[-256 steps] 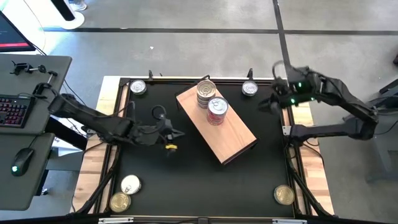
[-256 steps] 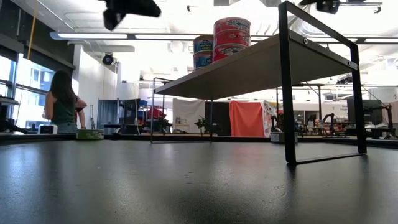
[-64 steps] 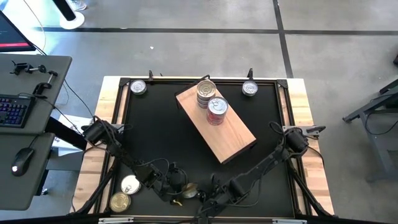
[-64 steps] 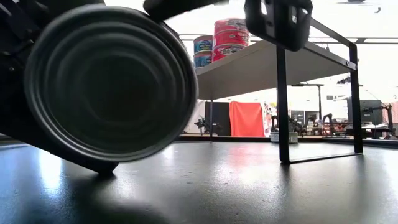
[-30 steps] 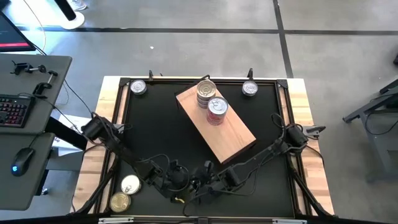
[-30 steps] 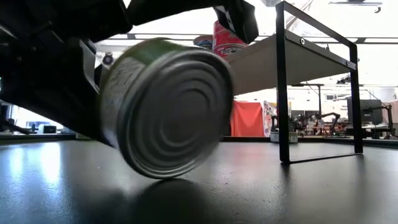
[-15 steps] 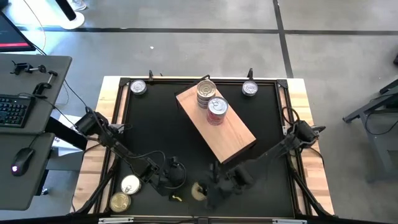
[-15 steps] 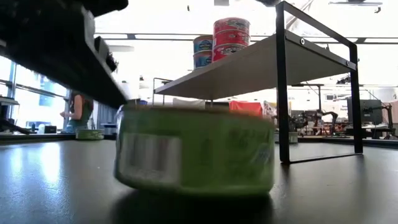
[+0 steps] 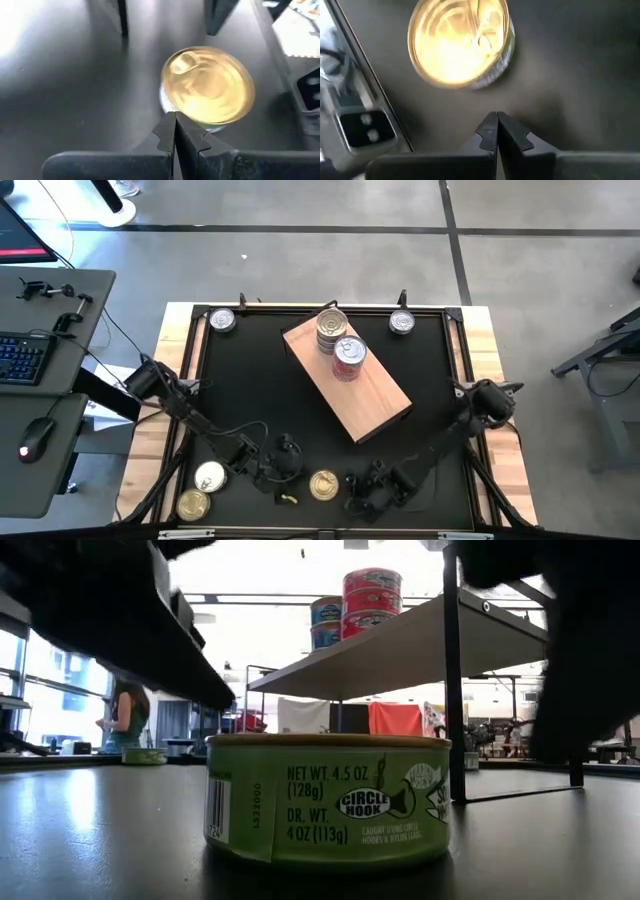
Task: Stack canned seafood by type on shelf
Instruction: Put the green tuna can on the shelf
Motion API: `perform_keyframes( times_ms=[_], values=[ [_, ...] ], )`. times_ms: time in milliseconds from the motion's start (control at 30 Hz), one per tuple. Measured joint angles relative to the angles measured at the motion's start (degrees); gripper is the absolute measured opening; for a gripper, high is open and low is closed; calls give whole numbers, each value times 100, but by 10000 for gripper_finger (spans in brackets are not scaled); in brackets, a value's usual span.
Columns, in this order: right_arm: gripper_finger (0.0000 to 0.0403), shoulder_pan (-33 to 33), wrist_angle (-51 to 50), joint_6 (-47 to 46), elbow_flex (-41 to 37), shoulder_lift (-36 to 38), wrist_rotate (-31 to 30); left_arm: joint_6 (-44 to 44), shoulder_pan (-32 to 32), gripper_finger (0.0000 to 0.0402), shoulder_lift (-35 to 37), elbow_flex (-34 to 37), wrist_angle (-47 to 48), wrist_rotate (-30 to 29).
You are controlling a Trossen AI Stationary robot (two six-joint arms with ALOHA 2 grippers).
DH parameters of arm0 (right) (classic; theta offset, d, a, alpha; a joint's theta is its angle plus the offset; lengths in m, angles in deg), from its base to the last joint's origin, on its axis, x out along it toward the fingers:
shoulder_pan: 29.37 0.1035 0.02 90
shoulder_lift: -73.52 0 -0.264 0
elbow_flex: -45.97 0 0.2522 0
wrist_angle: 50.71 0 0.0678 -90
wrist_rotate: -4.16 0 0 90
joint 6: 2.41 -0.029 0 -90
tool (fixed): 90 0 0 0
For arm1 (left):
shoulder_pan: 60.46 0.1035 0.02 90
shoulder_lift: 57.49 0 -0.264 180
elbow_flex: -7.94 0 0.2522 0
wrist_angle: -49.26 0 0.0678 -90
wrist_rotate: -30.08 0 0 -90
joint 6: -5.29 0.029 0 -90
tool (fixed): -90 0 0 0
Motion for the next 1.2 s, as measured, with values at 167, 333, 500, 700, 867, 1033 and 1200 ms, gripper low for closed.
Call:
perform_keyframes(
  times_ms=[167, 333, 500, 700, 867, 1033, 1200],
  values=[
    [0, -168, 635, -50, -345, -46, 122, 22, -40, 0, -295, 0, -91, 383],
    [0, -265, 707, 19, -365, -44, 167, -69, -214, 0, -364, 2, 391, 60],
    [0, -351, 762, 146, -367, -67, 174, -75, -243, 0, -364, 2, 212, -26],
    [0, -468, 958, 257, -370, -98, 212, 193, -129, 0, -408, 0, -286, 159],
    [0, -495, 957, 298, -370, -107, 211, 264, -116, 0, -628, 2, -295, 513],
    [0, -495, 1067, 253, -370, -107, 211, 277, -109, 0, -720, 4, -441, 540],
    [0, -479, 1215, 302, -253, -109, 216, 320, -26, 0, -737, 4, -653, 538]
  ],
)
